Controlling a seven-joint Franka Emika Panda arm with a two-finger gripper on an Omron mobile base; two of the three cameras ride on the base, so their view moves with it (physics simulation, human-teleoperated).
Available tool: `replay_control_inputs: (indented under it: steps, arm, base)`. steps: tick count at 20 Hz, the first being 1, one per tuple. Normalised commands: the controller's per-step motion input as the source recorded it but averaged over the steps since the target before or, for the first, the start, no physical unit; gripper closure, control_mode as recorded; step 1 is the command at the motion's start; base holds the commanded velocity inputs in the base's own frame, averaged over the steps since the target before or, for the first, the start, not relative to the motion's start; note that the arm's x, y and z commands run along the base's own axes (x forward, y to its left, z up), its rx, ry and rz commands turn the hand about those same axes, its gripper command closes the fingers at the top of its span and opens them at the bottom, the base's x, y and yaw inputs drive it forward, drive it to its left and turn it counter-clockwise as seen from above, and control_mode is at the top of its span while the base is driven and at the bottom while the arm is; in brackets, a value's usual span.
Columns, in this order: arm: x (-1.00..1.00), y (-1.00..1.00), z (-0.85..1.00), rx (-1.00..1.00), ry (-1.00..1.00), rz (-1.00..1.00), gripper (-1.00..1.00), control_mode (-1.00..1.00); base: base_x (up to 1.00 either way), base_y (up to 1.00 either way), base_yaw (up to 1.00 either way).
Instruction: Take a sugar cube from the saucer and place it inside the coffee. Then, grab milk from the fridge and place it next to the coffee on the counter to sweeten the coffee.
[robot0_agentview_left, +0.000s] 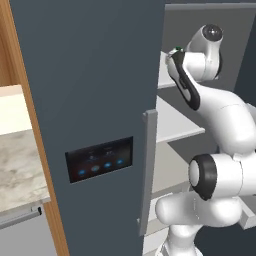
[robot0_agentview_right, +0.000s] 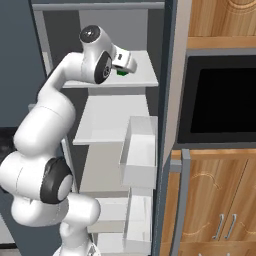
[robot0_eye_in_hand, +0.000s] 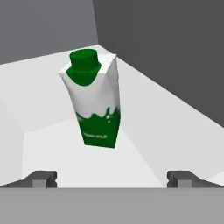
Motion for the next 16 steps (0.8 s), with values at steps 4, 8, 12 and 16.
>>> replay_control_inputs:
  steps: [4, 8, 12, 16]
  arm:
    - [0.48, 0.08, -0.02, -0.01, -0.03, -0.04, -1.0, -1.0]
    - [0.36, 0.0, 0.0, 0.0, 0.0, 0.0, -1.0, -1.0]
    - [0.31, 0.0, 0.0, 0.0, 0.0, 0.0, -1.0, -1.0]
    - [0.24, 0.0, 0.0, 0.0, 0.0, 0.0, -1.0, -1.0]
  base:
    - [0.0, 0.0, 0.0]
    - [0.0, 0.0, 0.0]
    - [0.0, 0.0, 0.0]
    - [0.0, 0.0, 0.0]
